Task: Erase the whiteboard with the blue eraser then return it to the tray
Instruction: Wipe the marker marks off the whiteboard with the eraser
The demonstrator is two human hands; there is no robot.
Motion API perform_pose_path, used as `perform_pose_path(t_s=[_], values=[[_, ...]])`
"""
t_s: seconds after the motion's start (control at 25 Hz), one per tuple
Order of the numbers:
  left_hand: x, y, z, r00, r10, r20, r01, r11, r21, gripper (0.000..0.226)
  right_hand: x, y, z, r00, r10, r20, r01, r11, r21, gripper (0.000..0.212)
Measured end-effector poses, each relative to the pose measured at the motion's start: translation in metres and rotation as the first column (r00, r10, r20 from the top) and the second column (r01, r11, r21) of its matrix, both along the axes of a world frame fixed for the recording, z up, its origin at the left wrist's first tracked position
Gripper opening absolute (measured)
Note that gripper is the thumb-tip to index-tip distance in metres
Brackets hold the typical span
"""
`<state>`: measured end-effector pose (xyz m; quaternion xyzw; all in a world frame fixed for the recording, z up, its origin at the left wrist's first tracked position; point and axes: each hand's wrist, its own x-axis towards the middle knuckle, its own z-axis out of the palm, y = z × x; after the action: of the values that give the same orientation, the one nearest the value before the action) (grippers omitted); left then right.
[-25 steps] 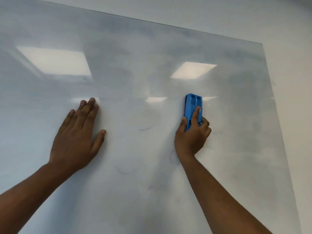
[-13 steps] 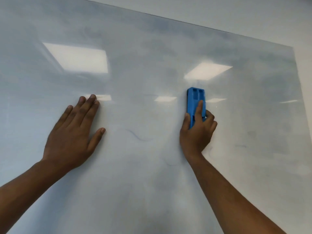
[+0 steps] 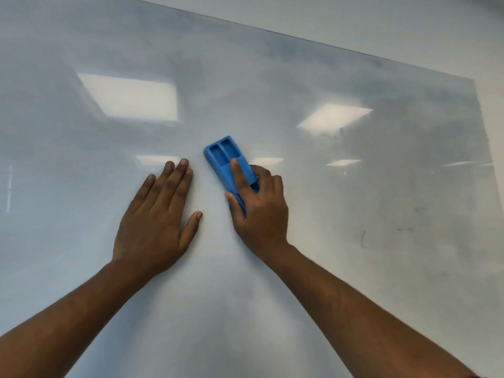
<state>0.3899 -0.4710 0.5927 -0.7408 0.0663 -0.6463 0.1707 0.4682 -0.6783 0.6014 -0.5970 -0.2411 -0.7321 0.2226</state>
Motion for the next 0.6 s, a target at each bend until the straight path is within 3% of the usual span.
perform_pose_path(t_s=[0.04, 0.08, 0.16, 0.24, 0.28, 0.32, 0.36, 0.44, 0.48, 0.52, 0.56, 0.6], values=[[0.0, 0.001, 0.0, 1.0, 0.003, -0.007, -0.003, 1.0, 0.0, 0.078, 0.002, -0.003, 0.0, 0.999, -0.031, 0.036, 0.035, 0.994, -0.106, 0.059], [0.0, 0.002, 0.0, 1.0, 0.002, -0.012, -0.002, 1.0, 0.001, 0.078, 0.007, -0.016, 0.004, 0.999, -0.044, 0.032, 0.047, 0.993, -0.104, 0.059], [-0.002, 0.001, -0.001, 1.0, -0.008, -0.002, 0.008, 1.0, 0.0, 0.076, 0.019, -0.059, 0.016, 0.988, 0.01, -0.153, 0.021, 0.98, 0.197, 0.06], [-0.004, -0.001, 0.0, 1.0, -0.005, 0.004, 0.005, 1.0, -0.002, 0.076, 0.028, -0.091, 0.025, 0.924, 0.175, -0.34, 0.047, 0.831, 0.554, 0.061], [-0.004, -0.003, 0.0, 1.0, -0.005, 0.006, 0.005, 1.0, -0.005, 0.076, 0.028, -0.09, 0.025, 0.898, 0.224, -0.379, 0.076, 0.77, 0.634, 0.061], [-0.004, -0.006, 0.0, 1.0, -0.011, 0.011, 0.011, 1.0, -0.011, 0.076, 0.022, -0.077, 0.023, 0.907, 0.211, -0.364, 0.073, 0.773, 0.63, 0.061], [-0.003, -0.01, 0.002, 1.0, -0.018, 0.017, 0.018, 1.0, -0.02, 0.076, 0.015, -0.057, 0.019, 0.947, 0.145, -0.285, 0.035, 0.839, 0.543, 0.061], [0.002, -0.024, 0.005, 0.999, -0.031, 0.013, 0.031, 0.999, -0.035, 0.077, 0.006, -0.023, -0.001, 0.997, -0.005, -0.08, 0.016, 0.991, 0.135, 0.061], [0.005, -0.033, 0.006, 0.999, -0.036, 0.003, 0.036, 0.999, -0.031, 0.078, 0.01, -0.023, -0.007, 0.998, -0.068, -0.013, 0.067, 0.997, -0.034, 0.06], [0.008, -0.041, 0.005, 0.999, -0.043, -0.008, 0.043, 0.999, -0.024, 0.078, 0.017, -0.037, -0.006, 0.995, -0.097, 0.016, 0.099, 0.99, -0.097, 0.059], [0.01, -0.047, 0.004, 0.999, -0.048, -0.015, 0.048, 0.999, -0.017, 0.077, 0.026, -0.06, -0.001, 0.996, -0.093, -0.004, 0.093, 0.994, -0.05, 0.059], [0.012, -0.052, 0.003, 0.998, -0.054, -0.019, 0.053, 0.998, -0.013, 0.076, 0.036, -0.087, 0.004, 0.994, -0.064, -0.084, 0.072, 0.993, 0.095, 0.059]])
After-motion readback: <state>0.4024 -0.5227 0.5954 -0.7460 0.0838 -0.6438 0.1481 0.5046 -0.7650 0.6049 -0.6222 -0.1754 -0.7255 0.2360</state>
